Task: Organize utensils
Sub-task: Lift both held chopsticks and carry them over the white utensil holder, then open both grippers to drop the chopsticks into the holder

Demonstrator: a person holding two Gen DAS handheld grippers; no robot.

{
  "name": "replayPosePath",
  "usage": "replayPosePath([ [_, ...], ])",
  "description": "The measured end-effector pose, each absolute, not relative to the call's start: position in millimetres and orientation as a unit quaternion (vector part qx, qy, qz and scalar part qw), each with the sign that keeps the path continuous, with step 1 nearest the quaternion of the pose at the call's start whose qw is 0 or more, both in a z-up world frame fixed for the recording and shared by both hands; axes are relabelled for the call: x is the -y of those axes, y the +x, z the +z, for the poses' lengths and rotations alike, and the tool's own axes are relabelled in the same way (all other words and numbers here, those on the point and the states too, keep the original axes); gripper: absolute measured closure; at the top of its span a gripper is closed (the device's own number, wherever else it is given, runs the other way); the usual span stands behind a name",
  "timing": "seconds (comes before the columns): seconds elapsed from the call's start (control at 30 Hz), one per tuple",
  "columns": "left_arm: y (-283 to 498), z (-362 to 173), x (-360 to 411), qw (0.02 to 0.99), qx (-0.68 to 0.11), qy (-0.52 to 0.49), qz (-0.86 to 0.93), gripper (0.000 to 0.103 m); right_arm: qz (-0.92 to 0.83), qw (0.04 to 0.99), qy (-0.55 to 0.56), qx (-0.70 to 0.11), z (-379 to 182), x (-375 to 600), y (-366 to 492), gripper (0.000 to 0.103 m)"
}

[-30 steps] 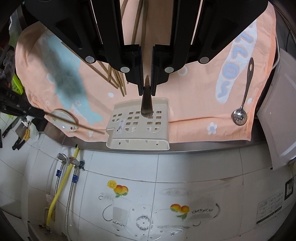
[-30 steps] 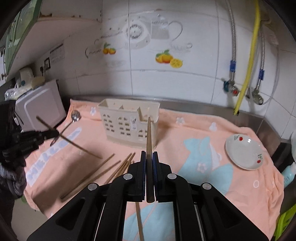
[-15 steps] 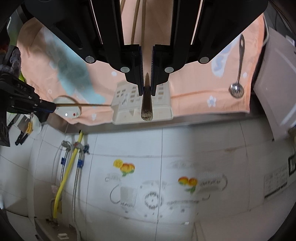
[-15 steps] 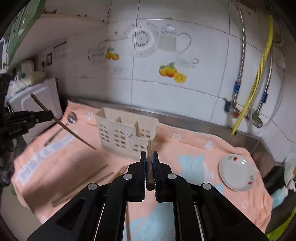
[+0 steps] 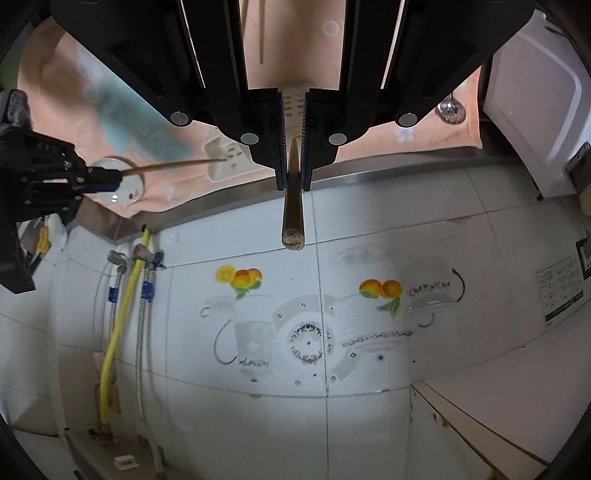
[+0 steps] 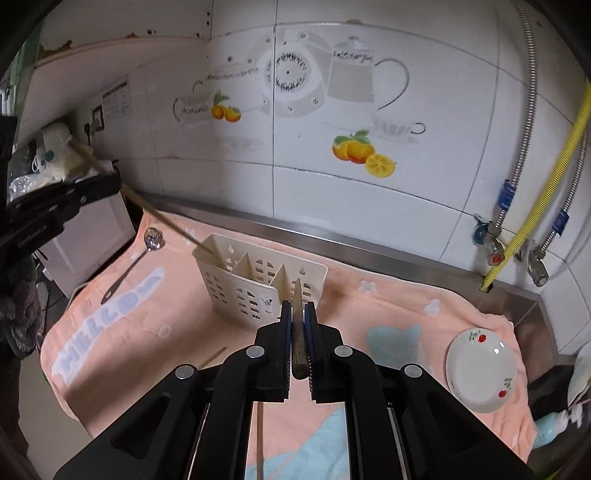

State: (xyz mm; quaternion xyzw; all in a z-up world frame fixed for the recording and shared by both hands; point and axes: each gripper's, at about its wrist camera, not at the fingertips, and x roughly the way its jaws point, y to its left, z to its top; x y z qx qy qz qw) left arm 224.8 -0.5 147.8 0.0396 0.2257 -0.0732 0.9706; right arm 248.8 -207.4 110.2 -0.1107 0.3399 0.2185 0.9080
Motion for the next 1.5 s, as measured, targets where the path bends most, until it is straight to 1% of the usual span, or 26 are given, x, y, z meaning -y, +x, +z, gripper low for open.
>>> replayPosePath([
  [0.3, 274.9, 121.0, -9.3, 0.953, -0.292, 0.017, -0.074, 0.097, 0.221, 0.886, -0.117, -0.391, 99.6, 194.1, 282.0, 0.096],
  [0.57, 293.6, 112.7, -13.7, 0.948, -0.311, 0.011, -0.067, 0.097, 0.217, 0.873, -0.112, -0.423, 98.6, 185.9, 311.1, 0.096],
  [0.7, 296.4, 113.6, -13.3, 0.949, -0.309, 0.013, -0.067, 0.095, 0.208, 0.878, -0.107, -0.419, 100.9, 186.1, 319.3, 0.096],
  [0.77, 294.5, 114.4, -14.0, 0.949, -0.307, 0.011, -0.067, 0.091, 0.210, 0.881, -0.097, -0.413, 103.6, 189.1, 319.5, 0.095],
  [0.8, 292.9, 114.9, -14.5, 0.950, -0.305, 0.012, -0.066, 0.086, 0.210, 0.883, -0.094, -0.410, 105.0, 190.8, 319.5, 0.095],
  [0.83, 290.8, 115.5, -15.2, 0.951, -0.302, 0.014, -0.064, 0.084, 0.208, 0.886, -0.092, -0.404, 106.8, 193.2, 317.8, 0.093],
  [0.87, 289.2, 116.2, -16.5, 0.951, -0.301, 0.014, -0.062, 0.084, 0.208, 0.889, -0.089, -0.399, 108.5, 195.7, 315.7, 0.089],
  [0.97, 279.5, 118.8, -22.1, 0.954, -0.295, 0.007, -0.059, 0.081, 0.206, 0.898, -0.081, -0.380, 113.3, 203.8, 301.8, 0.087],
  [1.03, 270.7, 119.6, -26.0, 0.956, -0.289, 0.003, -0.054, 0.066, 0.207, 0.904, -0.079, -0.367, 114.2, 208.2, 289.0, 0.086],
  [1.07, 264.4, 119.2, -28.2, 0.957, -0.285, 0.002, -0.051, 0.063, 0.207, 0.906, -0.078, -0.360, 113.6, 210.5, 281.1, 0.084],
  [1.13, 253.5, 116.0, -31.8, 0.958, -0.283, -0.001, -0.052, 0.063, 0.206, 0.911, -0.081, -0.347, 110.3, 213.7, 265.1, 0.081],
  [1.3, 219.7, 94.2, -35.8, 0.957, -0.284, -0.017, -0.062, 0.062, 0.211, 0.917, -0.094, -0.326, 87.6, 215.9, 221.0, 0.081],
  [1.5, 176.0, 54.8, -29.1, 0.951, -0.296, -0.024, -0.091, 0.062, 0.225, 0.915, -0.082, -0.325, 40.2, 221.1, 170.6, 0.081],
])
